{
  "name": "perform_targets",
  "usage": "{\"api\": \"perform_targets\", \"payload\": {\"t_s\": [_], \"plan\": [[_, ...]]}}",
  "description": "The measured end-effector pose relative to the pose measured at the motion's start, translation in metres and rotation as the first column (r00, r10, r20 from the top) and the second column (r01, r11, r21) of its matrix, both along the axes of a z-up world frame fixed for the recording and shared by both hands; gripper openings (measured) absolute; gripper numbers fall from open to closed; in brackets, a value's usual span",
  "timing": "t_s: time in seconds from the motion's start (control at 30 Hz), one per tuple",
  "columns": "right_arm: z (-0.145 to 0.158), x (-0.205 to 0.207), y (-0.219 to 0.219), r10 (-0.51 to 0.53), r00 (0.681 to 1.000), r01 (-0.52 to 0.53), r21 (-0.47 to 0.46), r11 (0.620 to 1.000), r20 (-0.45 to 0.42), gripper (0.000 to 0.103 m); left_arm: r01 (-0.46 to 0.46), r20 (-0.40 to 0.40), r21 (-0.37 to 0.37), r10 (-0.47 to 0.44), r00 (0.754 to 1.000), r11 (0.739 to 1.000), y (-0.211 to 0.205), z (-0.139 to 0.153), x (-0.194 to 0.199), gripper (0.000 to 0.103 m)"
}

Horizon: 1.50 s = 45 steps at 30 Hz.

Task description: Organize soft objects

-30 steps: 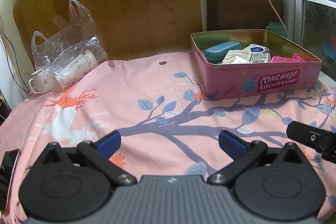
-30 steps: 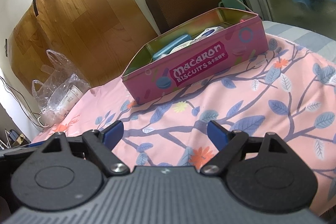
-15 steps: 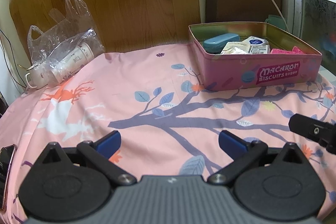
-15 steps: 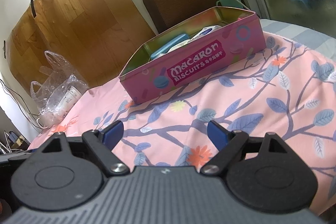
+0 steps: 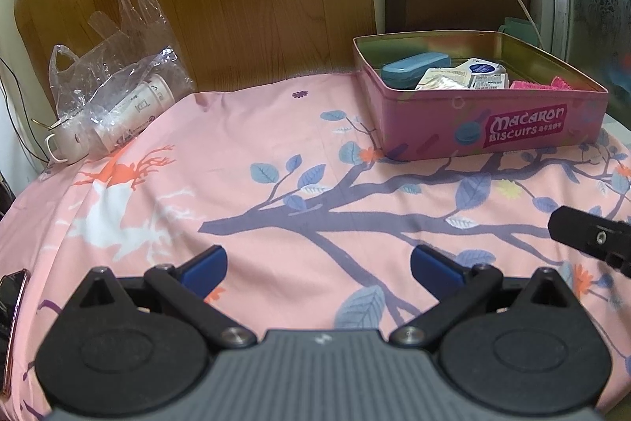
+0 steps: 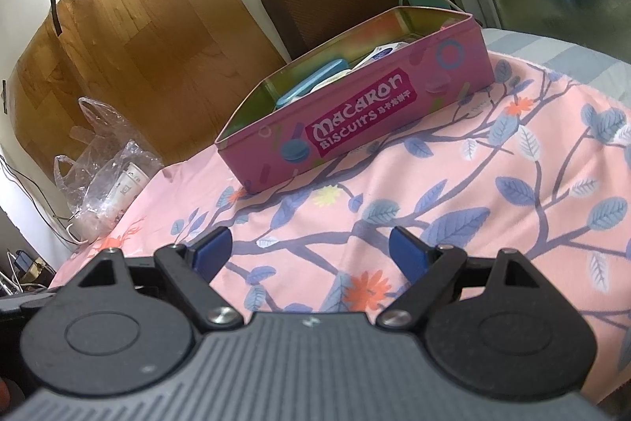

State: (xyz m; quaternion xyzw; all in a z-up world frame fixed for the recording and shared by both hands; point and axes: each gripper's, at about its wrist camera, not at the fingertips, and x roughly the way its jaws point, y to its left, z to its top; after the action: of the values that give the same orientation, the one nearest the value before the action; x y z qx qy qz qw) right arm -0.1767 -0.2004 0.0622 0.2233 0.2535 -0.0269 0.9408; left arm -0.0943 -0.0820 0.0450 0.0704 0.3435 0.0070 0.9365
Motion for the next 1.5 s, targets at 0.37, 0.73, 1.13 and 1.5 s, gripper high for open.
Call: {"api": "perform_targets", "payload": {"t_s": [0.37,0.73,1.13,1.5], "plan": [[-0.003,0.002,-0.001,0.0,1.0,0.0,0.015,1.0,-0.013,0.09,0.0,-0.015,0.002,0.0,1.0,1.0,-0.001,-0.003,0.002,0.103],[-0.005,0.002,-0.003,-0.005,1.0,0.006,0.024,1.0,-0.023,0.093,0.01,-0.053,-0.016,-0.01,0.999,1.0,-0.002,-0.008,0.004,0.103],[-0.005,0.002,-0.003,-0.01,1.0,0.011,0.029,1.0,-0.026,0.093,0.012,-0.074,-0.023,-0.014,0.997,1.0,-0.002,-0.011,0.006,0.103],[-0.006,0.002,-0.003,-0.012,1.0,0.013,0.029,1.0,-0.027,0.093,0.015,-0.088,-0.03,-0.017,0.996,0.999,-0.003,-0.013,0.008,0.103]]}}
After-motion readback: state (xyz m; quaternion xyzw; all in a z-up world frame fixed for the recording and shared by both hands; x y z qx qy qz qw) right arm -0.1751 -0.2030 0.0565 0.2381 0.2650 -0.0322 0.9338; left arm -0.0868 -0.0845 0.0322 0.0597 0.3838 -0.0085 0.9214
